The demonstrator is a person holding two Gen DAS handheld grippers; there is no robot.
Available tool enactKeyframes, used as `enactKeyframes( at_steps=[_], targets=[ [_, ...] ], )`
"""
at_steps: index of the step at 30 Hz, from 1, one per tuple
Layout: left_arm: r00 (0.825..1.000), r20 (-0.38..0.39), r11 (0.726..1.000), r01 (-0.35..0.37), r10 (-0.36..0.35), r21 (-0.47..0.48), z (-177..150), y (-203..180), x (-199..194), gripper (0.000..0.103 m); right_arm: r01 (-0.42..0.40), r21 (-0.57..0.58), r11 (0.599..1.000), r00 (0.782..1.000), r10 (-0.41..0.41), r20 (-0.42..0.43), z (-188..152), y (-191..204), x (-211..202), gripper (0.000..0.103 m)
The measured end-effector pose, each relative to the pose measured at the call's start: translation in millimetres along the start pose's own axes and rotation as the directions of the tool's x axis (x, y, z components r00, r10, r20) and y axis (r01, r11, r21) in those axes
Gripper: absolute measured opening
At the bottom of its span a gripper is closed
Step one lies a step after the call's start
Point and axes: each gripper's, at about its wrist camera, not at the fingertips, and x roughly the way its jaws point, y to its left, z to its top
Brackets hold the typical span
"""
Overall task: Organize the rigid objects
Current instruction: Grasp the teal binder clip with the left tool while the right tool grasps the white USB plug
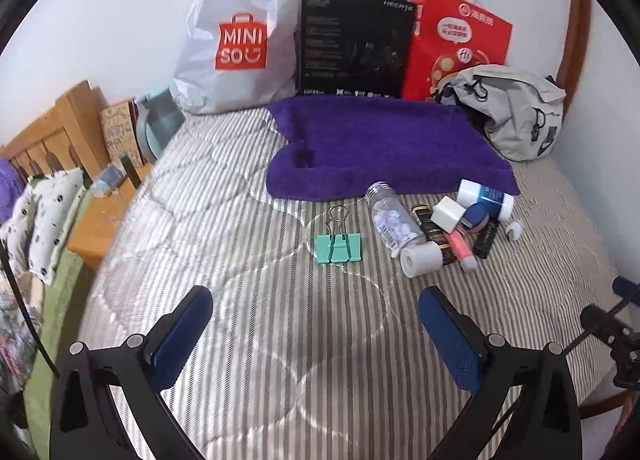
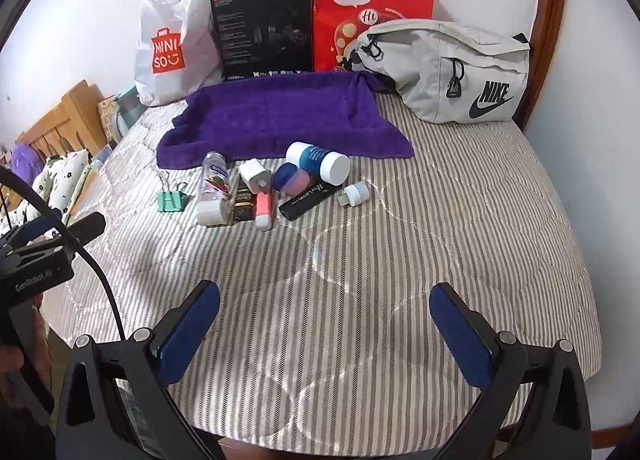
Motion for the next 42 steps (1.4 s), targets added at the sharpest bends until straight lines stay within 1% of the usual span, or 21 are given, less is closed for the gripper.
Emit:
enactKeyframes(
  at_steps=[6,7,9,11,13,15,16,19,22,25,28,30,32,34,35,36,39,42],
  targets=[
    [1.0,-0.023,1.0,0.011,-0.011,-0.026,4,1,42,0.102,0.011,-0.004,1.0,1.0,-0.011,-0.023,-3,-14,43,0.103],
    [0.999,-0.032,1.0,0.008,-0.009,-0.028,5,1,50,0.1,0.019,-0.01,1.0,1.0,-0.019,-0.023,-4,-16,50,0.103],
    [0.999,-0.044,0.999,0.018,-0.019,-0.033,7,0,64,0.092,0.03,-0.018,0.999,0.999,-0.03,-0.021,-6,-20,63,0.103],
    [0.997,-0.067,0.999,0.034,-0.037,-0.041,8,-2,79,0.09,0.022,-0.011,1.0,1.0,-0.022,-0.016,-8,-25,73,0.103],
    [0.996,-0.085,0.999,0.033,-0.036,-0.034,9,-5,92,0.09,0.011,0.002,1.0,1.0,-0.011,-0.023,-9,-32,85,0.103],
    [0.995,-0.098,0.999,0.033,-0.035,-0.028,8,-7,102,0.084,0.005,0.01,1.0,1.0,-0.005,-0.029,-10,-37,95,0.103],
    [0.994,-0.102,0.999,0.038,-0.04,-0.027,9,-8,105,0.084,0.007,0.011,1.0,0.999,-0.007,-0.04,-11,-38,101,0.103],
    [0.996,-0.089,1.0,0.021,-0.022,-0.01,9,-11,109,0.084,0.012,0.009,1.0,0.999,-0.012,-0.05,-12,-40,111,0.103],
    [0.997,-0.082,1.0,0.013,-0.014,-0.009,11,-11,112,0.084,0.013,0.006,1.0,0.999,-0.012,-0.039,-9,-40,114,0.103],
    [0.997,-0.079,1.0,-0.01,0.013,0.029,10,-15,114,0.084,0.016,0.005,1.0,0.999,-0.016,-0.05,-7,-40,118,0.103],
    [0.998,-0.067,0.999,-0.005,0.008,0.034,9,-15,113,0.08,0.013,0.003,1.0,0.998,-0.013,-0.061,-6,-40,121,0.103],
    [0.998,-0.059,0.999,0.0,0.003,0.04,9,-16,113,0.073,0.02,0.003,1.0,0.998,-0.02,-0.065,-6,-39,121,0.103],
    [0.999,-0.05,0.999,-0.001,0.003,0.042,10,-16,113,0.073,0.022,0.005,1.0,0.999,-0.022,-0.046,-8,-39,120,0.103],
    [0.999,-0.043,0.999,0.007,-0.005,0.046,9,-16,113,0.068,0.023,0.002,1.0,0.999,-0.023,-0.024,-11,-39,119,0.103],
    [0.999,-0.041,0.999,0.008,-0.006,0.048,9,-16,112,0.063,0.022,-0.003,1.0,0.999,-0.022,-0.03,-10,-38,120,0.103],
    [0.999,-0.037,0.999,0.008,-0.007,0.047,9,-16,112,0.056,0.014,-0.003,1.0,0.999,-0.014,-0.038,-7,-39,121,0.103],
    [0.999,-0.031,0.998,0.023,-0.021,0.058,9,-17,111,0.046,0.001,-0.012,1.0,0.999,-0.001,-0.04,-1,-43,124,0.103],
    [0.999,-0.03,0.998,0.023,-0.022,0.062,9,-18,111,0.045,0.001,-0.059,0.998,1.0,-0.003,-0.031,8,-44,130,0.103]
  ],
)
